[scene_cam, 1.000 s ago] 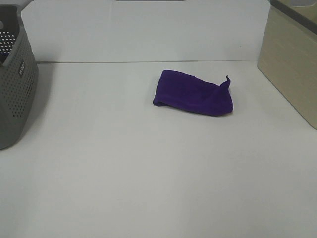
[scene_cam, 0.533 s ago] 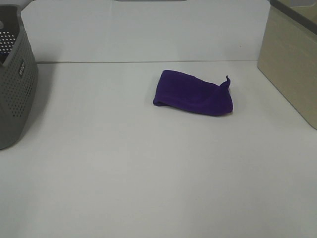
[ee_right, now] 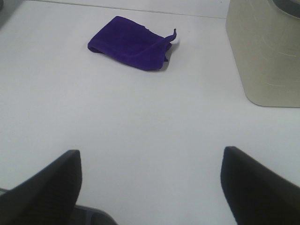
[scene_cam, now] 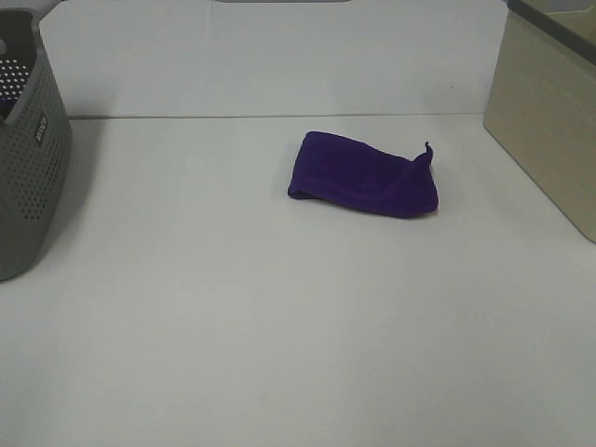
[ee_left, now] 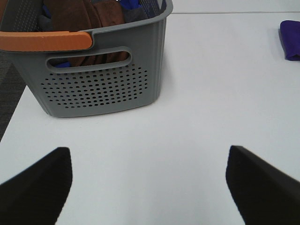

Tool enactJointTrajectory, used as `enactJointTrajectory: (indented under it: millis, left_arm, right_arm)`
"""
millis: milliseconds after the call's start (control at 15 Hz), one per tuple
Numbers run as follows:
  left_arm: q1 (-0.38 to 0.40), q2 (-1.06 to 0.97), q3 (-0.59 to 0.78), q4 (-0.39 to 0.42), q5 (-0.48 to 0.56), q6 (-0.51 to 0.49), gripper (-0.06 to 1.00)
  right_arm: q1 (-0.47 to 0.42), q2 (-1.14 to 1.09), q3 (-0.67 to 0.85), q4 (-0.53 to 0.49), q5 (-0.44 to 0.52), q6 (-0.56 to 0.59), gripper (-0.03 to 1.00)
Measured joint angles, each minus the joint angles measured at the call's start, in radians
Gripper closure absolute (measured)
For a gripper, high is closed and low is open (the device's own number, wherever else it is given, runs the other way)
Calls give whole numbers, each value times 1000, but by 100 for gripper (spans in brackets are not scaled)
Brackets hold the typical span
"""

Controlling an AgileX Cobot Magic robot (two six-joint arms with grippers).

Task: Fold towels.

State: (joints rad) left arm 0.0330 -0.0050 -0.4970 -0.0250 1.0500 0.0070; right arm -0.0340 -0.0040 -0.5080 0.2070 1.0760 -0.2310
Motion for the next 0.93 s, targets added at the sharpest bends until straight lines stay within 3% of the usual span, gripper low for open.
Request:
enactJointTrajectory:
  millis: [933]
  left_arm:
    - [1,0,0,0,0,1,13]
  right_arm:
    - [0,0,4,-25,-7,42,17]
